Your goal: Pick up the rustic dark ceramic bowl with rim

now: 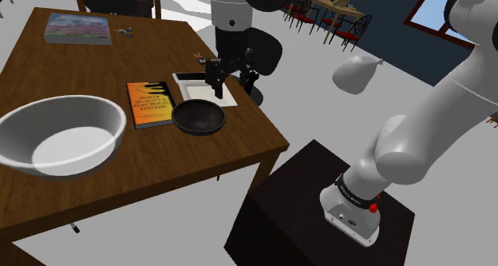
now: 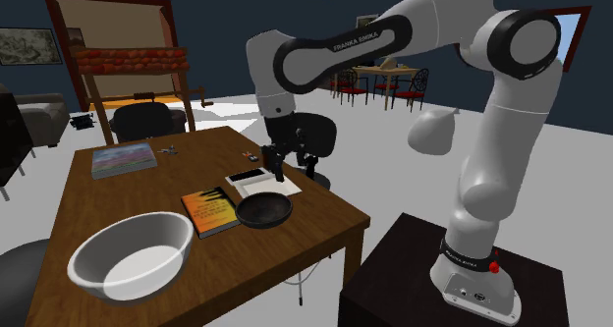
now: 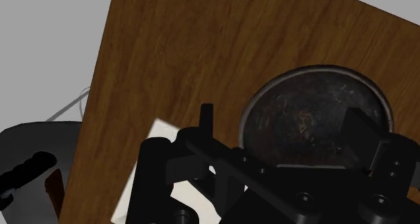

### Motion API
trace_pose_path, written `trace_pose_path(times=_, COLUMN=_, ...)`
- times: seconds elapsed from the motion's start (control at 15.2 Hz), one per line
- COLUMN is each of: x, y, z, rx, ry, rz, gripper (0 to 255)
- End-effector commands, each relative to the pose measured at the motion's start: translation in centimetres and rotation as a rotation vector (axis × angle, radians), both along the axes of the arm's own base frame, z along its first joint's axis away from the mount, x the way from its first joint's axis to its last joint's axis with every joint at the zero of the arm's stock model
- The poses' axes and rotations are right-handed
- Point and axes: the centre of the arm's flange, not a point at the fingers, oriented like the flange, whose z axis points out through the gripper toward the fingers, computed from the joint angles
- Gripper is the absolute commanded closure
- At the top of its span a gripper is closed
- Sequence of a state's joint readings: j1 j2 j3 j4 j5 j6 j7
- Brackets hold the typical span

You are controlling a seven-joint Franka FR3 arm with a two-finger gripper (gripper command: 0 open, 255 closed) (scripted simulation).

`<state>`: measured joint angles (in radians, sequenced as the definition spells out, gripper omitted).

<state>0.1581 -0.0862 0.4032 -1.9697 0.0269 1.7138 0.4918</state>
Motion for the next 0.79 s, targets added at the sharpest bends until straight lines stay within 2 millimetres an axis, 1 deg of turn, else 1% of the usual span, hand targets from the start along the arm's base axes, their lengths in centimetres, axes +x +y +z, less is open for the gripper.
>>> trace_pose_path(times=0.0, x=0.7, y=2.3, z=-0.7, rx=0.005, ry=0.01, rz=0.002, gripper=0)
trace_pose_path(times=0.59, x=4.5, y=12.8, z=-4.7, rx=0.025, ry=0.052, rz=0.015, gripper=0)
trace_pose_path(times=0.66, x=4.6, y=13.0, z=-4.7, rx=0.025, ry=0.053, rz=0.015, gripper=0)
trace_pose_path(times=0.73, x=4.6, y=13.0, z=-5.3, rx=0.025, ry=0.053, rz=0.015, gripper=0)
